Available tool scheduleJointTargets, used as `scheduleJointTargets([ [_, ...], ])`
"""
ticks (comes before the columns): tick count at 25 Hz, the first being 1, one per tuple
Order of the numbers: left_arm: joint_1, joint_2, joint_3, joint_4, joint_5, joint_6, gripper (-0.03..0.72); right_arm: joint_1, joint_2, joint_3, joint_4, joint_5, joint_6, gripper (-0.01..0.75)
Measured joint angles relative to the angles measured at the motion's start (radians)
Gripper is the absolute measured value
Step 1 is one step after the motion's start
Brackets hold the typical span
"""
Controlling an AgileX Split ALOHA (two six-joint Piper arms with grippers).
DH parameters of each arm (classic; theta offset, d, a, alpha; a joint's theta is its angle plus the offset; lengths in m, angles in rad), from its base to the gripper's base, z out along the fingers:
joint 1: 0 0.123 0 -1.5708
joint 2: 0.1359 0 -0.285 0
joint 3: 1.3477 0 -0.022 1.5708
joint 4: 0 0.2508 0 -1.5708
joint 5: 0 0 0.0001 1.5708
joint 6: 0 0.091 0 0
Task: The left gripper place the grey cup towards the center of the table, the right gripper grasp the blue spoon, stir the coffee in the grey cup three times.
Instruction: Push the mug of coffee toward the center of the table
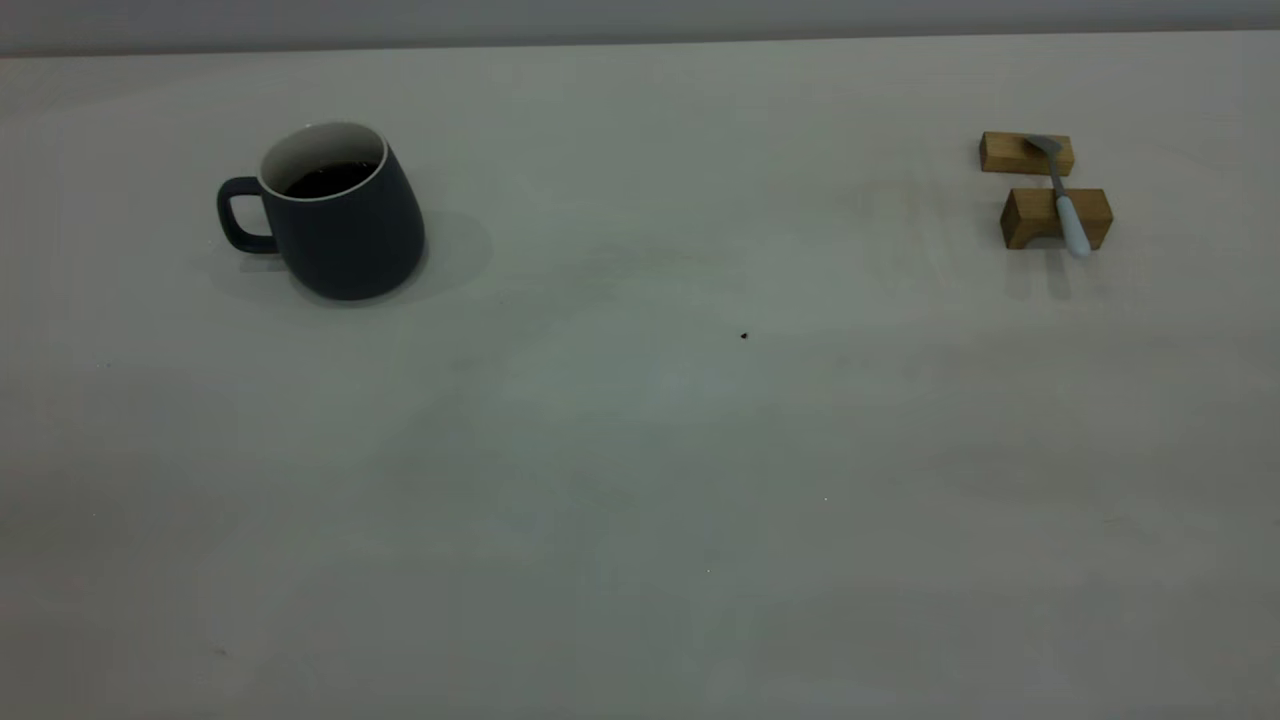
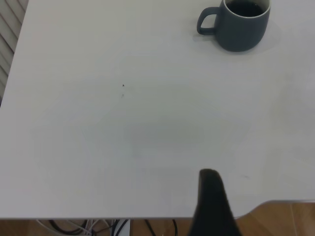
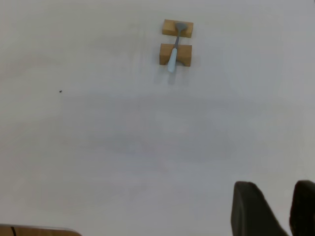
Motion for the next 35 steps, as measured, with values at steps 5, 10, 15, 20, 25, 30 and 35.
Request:
scheduleJointTargets([
  [5, 0.000, 0.000, 0.000, 0.000, 0.000, 0.000, 0.591, 0.000, 0.000, 0.000, 0.000, 0.000, 0.000, 0.240],
  [10, 0.000, 0.000, 0.000, 0.000, 0.000, 0.000, 0.591, 0.000, 0.000, 0.000, 0.000, 0.000, 0.000, 0.240],
  [15, 0.000, 0.000, 0.000, 0.000, 0.000, 0.000, 0.591, 0.000, 0.000, 0.000, 0.000, 0.000, 0.000, 0.240],
  [20, 0.000, 0.033, -0.006, 0.000, 0.001, 0.000, 0.591, 0.000, 0.000, 0.000, 0.000, 0.000, 0.000, 0.240],
  [25, 0.000, 0.245, -0.063, 0.000, -0.045, 0.029, 0.591, 0.000, 0.000, 0.000, 0.000, 0.000, 0.000, 0.240],
  [30, 0.000, 0.568, -0.147, 0.004, -0.174, 0.088, 0.591, 0.000, 0.000, 0.000, 0.000, 0.000, 0.000, 0.240],
  [35, 0.000, 0.910, -0.291, 0.019, -0.272, 0.209, 0.600, 0.000, 0.000, 0.000, 0.000, 0.000, 0.000, 0.240],
])
